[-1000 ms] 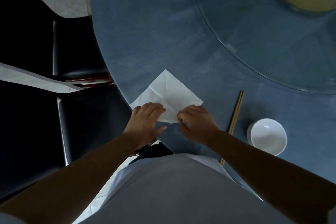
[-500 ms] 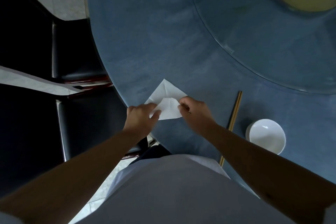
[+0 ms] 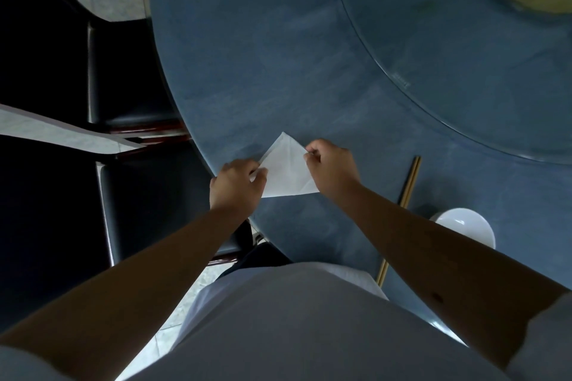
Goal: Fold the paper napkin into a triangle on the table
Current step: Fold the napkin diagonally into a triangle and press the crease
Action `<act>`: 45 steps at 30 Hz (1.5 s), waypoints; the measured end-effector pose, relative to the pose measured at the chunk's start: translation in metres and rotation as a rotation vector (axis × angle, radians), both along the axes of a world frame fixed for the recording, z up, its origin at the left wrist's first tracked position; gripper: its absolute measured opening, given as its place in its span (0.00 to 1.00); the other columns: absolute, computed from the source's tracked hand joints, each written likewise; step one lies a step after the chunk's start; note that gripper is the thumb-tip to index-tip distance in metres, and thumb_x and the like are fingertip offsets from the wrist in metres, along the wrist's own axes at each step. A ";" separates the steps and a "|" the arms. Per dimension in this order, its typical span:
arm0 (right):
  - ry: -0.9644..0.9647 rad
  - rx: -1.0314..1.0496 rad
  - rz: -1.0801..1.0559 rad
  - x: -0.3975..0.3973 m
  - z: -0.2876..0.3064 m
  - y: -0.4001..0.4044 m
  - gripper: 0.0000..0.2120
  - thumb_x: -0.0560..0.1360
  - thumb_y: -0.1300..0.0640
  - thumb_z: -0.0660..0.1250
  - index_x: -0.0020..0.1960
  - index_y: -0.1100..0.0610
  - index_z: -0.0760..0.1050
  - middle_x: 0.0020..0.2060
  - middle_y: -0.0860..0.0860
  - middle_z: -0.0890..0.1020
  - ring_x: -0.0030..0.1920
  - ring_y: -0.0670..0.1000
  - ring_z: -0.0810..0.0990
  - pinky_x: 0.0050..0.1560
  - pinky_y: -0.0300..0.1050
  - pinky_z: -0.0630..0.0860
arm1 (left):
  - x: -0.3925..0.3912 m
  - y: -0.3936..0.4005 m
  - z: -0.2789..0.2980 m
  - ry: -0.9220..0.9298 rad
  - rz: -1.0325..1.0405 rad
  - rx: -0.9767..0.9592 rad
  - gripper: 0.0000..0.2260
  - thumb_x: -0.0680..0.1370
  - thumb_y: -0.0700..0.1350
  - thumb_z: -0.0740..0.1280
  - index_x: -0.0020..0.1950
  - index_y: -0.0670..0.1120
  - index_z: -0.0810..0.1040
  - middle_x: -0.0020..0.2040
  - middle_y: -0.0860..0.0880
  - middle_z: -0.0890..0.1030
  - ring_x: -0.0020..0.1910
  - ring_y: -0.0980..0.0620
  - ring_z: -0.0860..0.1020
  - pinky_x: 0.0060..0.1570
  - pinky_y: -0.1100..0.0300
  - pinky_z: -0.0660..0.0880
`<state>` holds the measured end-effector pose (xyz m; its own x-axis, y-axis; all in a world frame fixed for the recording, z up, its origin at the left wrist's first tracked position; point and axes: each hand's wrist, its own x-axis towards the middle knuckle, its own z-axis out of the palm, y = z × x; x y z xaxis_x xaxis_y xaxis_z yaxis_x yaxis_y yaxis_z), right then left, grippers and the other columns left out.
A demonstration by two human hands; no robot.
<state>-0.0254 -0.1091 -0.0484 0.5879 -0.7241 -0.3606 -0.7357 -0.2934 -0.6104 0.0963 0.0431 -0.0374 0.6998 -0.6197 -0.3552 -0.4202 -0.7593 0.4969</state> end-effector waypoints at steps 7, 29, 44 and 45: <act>0.040 -0.026 -0.017 0.006 -0.005 -0.005 0.04 0.74 0.51 0.67 0.46 0.51 0.76 0.38 0.52 0.83 0.40 0.55 0.80 0.40 0.48 0.78 | 0.006 -0.004 -0.006 0.041 0.075 0.021 0.07 0.75 0.52 0.66 0.42 0.50 0.79 0.43 0.51 0.79 0.44 0.46 0.77 0.46 0.50 0.76; 0.054 0.006 -0.051 0.013 -0.005 -0.005 0.07 0.73 0.51 0.69 0.43 0.55 0.76 0.36 0.53 0.82 0.39 0.55 0.79 0.40 0.50 0.78 | 0.014 -0.002 -0.016 -0.002 0.078 0.036 0.09 0.76 0.54 0.65 0.42 0.50 0.78 0.44 0.50 0.79 0.42 0.46 0.77 0.41 0.53 0.74; -0.015 -0.385 0.006 -0.012 0.005 0.011 0.23 0.72 0.48 0.66 0.65 0.56 0.70 0.64 0.55 0.73 0.60 0.58 0.72 0.56 0.55 0.70 | -0.006 0.005 -0.003 -0.088 0.046 -0.107 0.19 0.75 0.51 0.66 0.64 0.45 0.71 0.60 0.46 0.73 0.53 0.46 0.75 0.46 0.54 0.71; -0.004 -0.418 0.096 -0.018 0.005 0.017 0.24 0.73 0.47 0.65 0.66 0.56 0.69 0.66 0.55 0.72 0.61 0.58 0.71 0.58 0.55 0.68 | -0.013 0.006 -0.001 -0.144 -0.051 -0.140 0.21 0.75 0.51 0.65 0.64 0.44 0.71 0.61 0.44 0.73 0.55 0.44 0.74 0.49 0.52 0.72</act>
